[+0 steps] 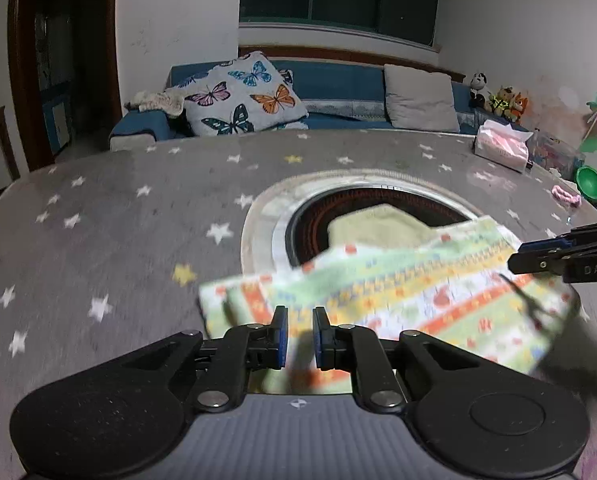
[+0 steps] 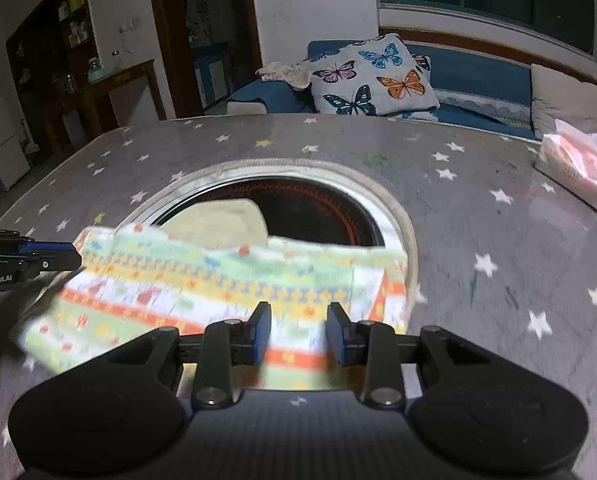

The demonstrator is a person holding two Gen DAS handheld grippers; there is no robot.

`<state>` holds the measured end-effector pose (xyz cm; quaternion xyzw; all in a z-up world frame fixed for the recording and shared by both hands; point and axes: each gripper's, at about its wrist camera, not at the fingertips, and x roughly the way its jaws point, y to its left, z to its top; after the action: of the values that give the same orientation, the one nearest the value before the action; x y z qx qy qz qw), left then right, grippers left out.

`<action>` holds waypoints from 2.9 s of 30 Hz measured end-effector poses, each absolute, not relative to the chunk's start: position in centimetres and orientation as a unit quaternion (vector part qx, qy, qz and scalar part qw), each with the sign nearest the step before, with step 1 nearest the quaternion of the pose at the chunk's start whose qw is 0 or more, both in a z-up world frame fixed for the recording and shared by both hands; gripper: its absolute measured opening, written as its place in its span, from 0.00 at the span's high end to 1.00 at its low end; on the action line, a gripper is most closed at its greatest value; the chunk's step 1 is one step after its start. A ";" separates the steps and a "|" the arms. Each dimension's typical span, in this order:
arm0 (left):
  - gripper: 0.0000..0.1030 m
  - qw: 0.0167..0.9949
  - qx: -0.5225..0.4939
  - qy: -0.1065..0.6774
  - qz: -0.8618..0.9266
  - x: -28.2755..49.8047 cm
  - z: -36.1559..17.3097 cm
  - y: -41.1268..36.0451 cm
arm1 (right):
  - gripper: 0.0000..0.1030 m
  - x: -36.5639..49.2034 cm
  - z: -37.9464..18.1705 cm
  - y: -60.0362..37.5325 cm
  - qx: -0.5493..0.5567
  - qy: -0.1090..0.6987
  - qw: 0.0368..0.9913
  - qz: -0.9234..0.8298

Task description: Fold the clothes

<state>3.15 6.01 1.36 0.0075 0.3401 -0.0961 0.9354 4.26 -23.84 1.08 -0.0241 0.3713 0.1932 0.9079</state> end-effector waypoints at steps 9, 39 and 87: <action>0.65 0.932 0.005 0.357 -0.062 5.5 0.4 7.1 | 0.70 6.6 0.0 -24.9 -0.008 0.385 0.909 0.159; 0.00 0.933 -0.089 0.349 -0.007 0.4 2.4 12.9 | 0.56 -6.4 -0.3 -3.6 -0.263 0.307 0.814 0.417; 0.87 0.848 -0.297 0.433 -0.074 2.0 -0.1 10.4 | 0.74 3.0 1.5 -23.2 -0.062 0.355 0.916 0.176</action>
<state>2.01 10.40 -0.09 -0.2965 0.4335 -0.0744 0.8477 2.99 -23.21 1.46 -0.0619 0.3552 0.1764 0.9159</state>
